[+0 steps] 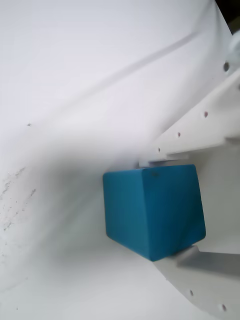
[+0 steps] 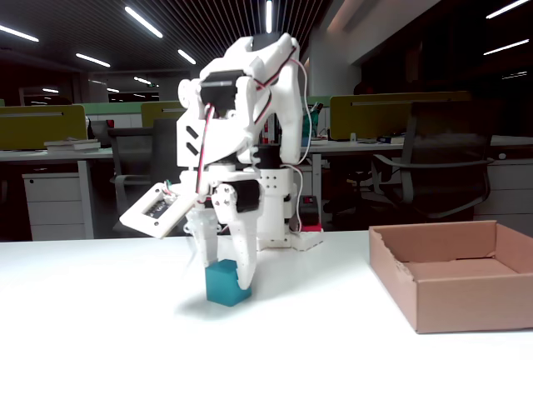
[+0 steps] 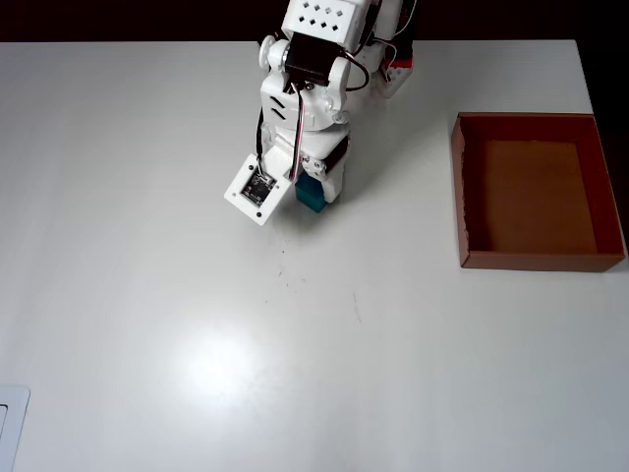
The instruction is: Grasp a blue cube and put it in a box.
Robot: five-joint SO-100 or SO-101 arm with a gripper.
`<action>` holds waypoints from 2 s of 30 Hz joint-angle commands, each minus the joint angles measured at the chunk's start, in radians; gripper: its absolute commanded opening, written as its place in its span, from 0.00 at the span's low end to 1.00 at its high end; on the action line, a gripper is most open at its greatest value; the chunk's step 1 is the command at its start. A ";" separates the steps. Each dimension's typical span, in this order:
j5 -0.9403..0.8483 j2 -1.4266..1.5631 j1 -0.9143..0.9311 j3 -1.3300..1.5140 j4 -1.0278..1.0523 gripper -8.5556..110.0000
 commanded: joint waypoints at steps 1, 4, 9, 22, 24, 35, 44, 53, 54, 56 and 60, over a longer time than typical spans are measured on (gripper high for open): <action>0.003 0.035 -0.015 -0.040 0.012 0.21; 0.003 0.057 -0.021 -0.060 0.041 0.21; 0.003 0.086 -0.041 -0.114 0.104 0.21; -0.008 0.179 -0.074 -0.164 0.241 0.23; -0.009 0.179 -0.055 -0.164 0.267 0.26; -0.023 0.077 -0.017 -0.117 0.164 0.28; -0.026 -0.006 -0.057 -0.041 0.041 0.28; -0.017 -0.026 -0.066 -0.034 0.009 0.24; -0.017 -0.026 -0.069 -0.034 0.008 0.23; -0.017 -0.028 -0.072 -0.034 0.008 0.21; -0.015 -0.028 -0.075 -0.034 0.008 0.20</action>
